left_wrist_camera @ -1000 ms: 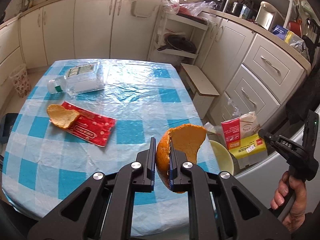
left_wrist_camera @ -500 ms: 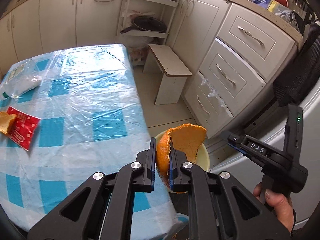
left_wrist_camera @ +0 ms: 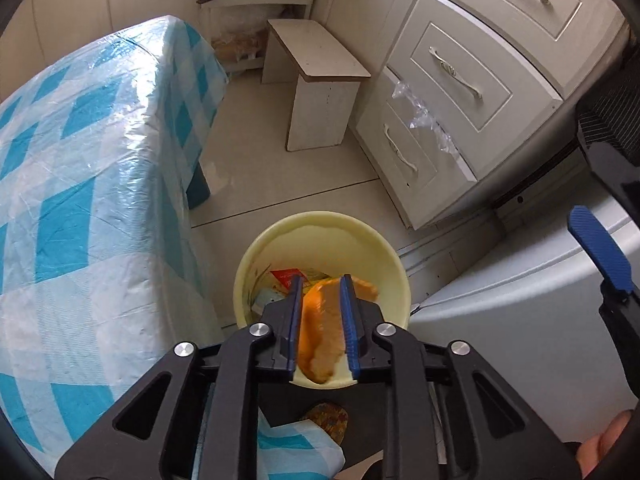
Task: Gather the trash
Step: 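Move both grippers back over the table toward the second peel and red wrapper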
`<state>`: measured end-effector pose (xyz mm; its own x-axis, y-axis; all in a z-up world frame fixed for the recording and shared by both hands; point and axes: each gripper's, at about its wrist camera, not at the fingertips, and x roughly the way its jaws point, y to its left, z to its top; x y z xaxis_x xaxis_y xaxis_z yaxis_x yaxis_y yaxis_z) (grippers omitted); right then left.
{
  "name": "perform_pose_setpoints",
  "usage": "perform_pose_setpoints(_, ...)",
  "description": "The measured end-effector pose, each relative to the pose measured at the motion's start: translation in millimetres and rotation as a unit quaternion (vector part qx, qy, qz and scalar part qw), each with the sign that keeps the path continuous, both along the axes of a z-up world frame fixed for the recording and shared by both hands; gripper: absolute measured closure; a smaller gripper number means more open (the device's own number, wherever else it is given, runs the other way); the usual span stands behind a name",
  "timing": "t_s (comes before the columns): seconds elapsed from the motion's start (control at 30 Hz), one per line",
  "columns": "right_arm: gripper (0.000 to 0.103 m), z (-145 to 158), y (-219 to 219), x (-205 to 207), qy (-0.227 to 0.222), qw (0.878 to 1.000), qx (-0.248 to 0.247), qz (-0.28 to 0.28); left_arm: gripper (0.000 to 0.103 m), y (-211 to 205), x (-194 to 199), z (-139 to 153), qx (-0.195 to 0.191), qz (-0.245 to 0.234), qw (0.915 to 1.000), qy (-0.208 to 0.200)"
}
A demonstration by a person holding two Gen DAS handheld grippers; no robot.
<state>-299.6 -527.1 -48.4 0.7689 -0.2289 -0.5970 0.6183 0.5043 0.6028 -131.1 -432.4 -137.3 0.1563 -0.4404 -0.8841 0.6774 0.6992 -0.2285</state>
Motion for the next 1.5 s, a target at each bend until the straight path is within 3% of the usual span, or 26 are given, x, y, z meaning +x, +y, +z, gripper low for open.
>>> perform_pose_setpoints(0.07,0.057,1.3,-1.4,0.5,-0.003,1.0,0.002,0.004,0.072,-2.3,0.6,-0.3,-0.001,0.004,1.0,0.002)
perform_pose_setpoints(0.4,0.051,4.8,1.8,8.2,-0.012,1.0,0.007,0.018,0.06,33.7,11.9,34.2,-0.033,0.019,0.9992,-0.01)
perform_pose_setpoints(0.63,0.05,6.6,15.7,21.6,-0.008,0.999,0.004,0.044,0.045,116.6,18.4,74.7,-0.036,0.04,0.9959,-0.073)
perform_pose_setpoints(0.87,0.047,9.6,51.0,49.4,0.009,0.995,-0.019,0.099,0.043,217.1,51.1,94.0,-0.018,0.123,0.9864,-0.107)
perform_pose_setpoints(1.3,0.046,2.5,123.9,106.1,0.057,0.974,-0.059,0.209,0.035,347.0,116.6,113.3,0.006,0.22,0.9642,-0.148)
perform_pose_setpoints(1.5,0.041,5.4,174.5,143.1,0.077,0.95,-0.088,0.29,0.033,366.2,143.8,106.9,0.017,0.223,0.9642,-0.142)
